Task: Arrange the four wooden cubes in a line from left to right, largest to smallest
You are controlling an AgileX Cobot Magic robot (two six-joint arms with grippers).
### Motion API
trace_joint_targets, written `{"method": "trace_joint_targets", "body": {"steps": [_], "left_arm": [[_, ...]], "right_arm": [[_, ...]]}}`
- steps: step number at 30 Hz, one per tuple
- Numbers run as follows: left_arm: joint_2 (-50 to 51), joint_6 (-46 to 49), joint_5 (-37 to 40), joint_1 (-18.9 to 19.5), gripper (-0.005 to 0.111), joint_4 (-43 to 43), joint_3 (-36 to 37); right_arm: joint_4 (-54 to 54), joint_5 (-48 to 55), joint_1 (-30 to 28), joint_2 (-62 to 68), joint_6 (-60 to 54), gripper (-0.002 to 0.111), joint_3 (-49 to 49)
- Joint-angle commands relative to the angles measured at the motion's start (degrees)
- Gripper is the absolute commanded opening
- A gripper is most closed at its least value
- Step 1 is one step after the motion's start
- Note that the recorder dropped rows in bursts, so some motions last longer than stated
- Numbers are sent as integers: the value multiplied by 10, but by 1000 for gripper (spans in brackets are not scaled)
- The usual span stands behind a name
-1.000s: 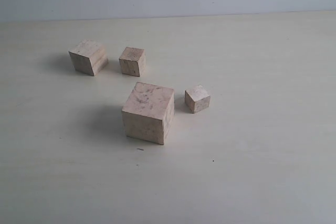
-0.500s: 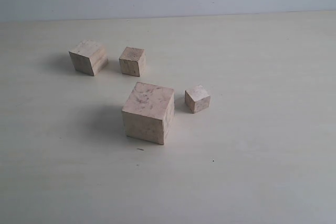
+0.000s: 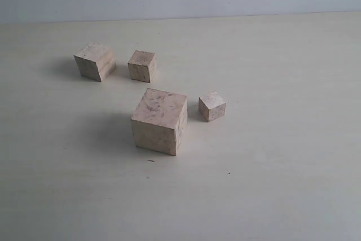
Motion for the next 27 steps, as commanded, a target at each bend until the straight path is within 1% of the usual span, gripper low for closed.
{"method": "trace_joint_targets", "body": {"steps": [1,4,6,8,12,17,19,22,23,25,27], "left_arm": [[-3,-2,-5,-3,0,0,1],[-3,-2,-5,-3,0,0,1],[-3,-2,-5,-3,0,0,1],[-3,-2,-5,-3,0,0,1],[-3,-2,-5,-3,0,0,1],[-3,-2,-5,-3,0,0,1],[-3,-2,-5,-3,0,0,1],[-3,-2,-5,-3,0,0,1],[-3,-2,-5,-3,0,0,1],[-3,-2,-5,-3,0,0,1],[-3,-2,-5,-3,0,0,1]], "right_arm": [[-2,127,58,174,-75,0,-82],[4,145,92,253,-135,0,-114],[26,128,112,289,-165,0,-125],[61,94,125,310,-161,0,-129],[125,38,129,333,-161,0,-129],[127,4,129,348,-166,0,-129],[132,4,129,352,-166,4,-129],[150,6,129,354,-168,20,-130],[177,7,129,357,-187,28,-130],[239,12,129,361,-264,48,-130],[318,14,132,368,-372,74,-130]]}}
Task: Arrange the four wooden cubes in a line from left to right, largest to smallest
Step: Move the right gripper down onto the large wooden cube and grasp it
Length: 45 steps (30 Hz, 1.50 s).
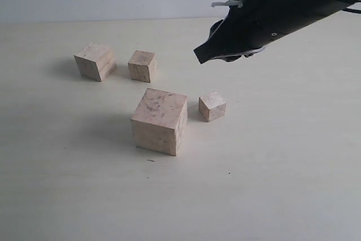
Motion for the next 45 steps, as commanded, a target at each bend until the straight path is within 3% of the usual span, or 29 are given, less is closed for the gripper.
{"method": "trace_joint_targets", "body": {"steps": [1,3,4,18,29,45], "left_arm": [[-3,-2,-5,-3,0,0,1],[-3,-2,-5,-3,0,0,1],[-3,-2,-5,-3,0,0,1],[-3,-2,-5,-3,0,0,1],[-3,-2,-5,-3,0,0,1],[-3,-2,-5,-3,0,0,1]], "right_arm": [[161,-1,10,14,-212,86,-4],[215,-8,21,21,-295,103,-4],[235,-15,27,26,-331,105,-4],[284,-73,63,122,-546,104,-4],[308,52,63,201,-537,104,-79],[245,25,63,249,-515,103,-79]]}}
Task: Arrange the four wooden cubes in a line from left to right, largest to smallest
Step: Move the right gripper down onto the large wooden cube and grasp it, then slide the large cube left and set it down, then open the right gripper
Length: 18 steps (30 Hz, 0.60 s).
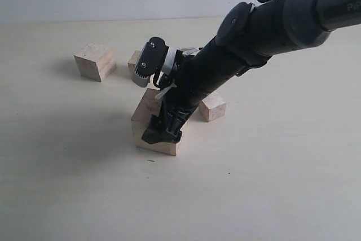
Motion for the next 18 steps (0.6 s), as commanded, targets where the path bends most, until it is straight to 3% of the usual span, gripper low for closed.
{"method": "trace_joint_targets", "body": {"steps": [1,4,6,11,12,18], "left_arm": [[-3,-2,-5,-3,0,0,0],[-3,-2,-5,-3,0,0,0],[-3,-2,-5,-3,0,0,0],[-3,-2,-5,-3,0,0,0],[-3,-2,-5,-3,0,0,0],[-3,-2,-5,-3,0,0,0]], "right_arm": [[-23,-14,0,7,16,102,-4],[-50,-17,0,7,26,89,-4],[-61,-13,0,5,26,70,-4],[-77,20,0,-10,44,7,-4],[-77,20,0,-14,59,0,-4],[-76,-19,0,-51,126,0,-4]]}}
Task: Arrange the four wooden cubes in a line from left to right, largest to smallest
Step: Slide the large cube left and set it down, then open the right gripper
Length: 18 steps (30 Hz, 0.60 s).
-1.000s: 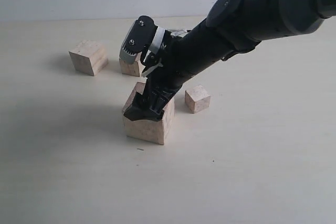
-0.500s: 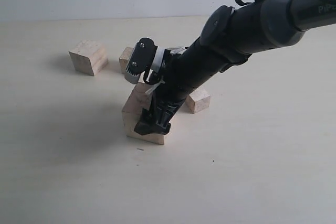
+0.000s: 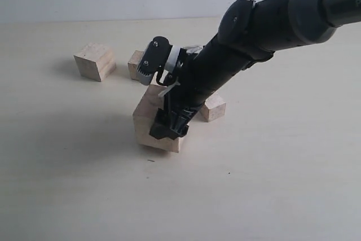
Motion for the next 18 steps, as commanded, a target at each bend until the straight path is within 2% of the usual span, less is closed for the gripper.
{"method": "trace_joint_targets", "body": {"steps": [1,4,7,11,18], "left_arm": [[-3,-2,-5,-3,0,0,0],[-3,-2,-5,-3,0,0,0],[-3,-2,-5,-3,0,0,0],[-3,-2,-5,-3,0,0,0],[-3,-2,-5,-3,0,0,0]], "right_arm": [[4,-44,0,-39,26,0,-3],[-4,-85,0,-56,25,0,-7],[-55,-77,0,-62,27,0,-31],[-70,-56,0,-55,18,0,-83],[-65,59,0,12,-43,0,-223]]}}
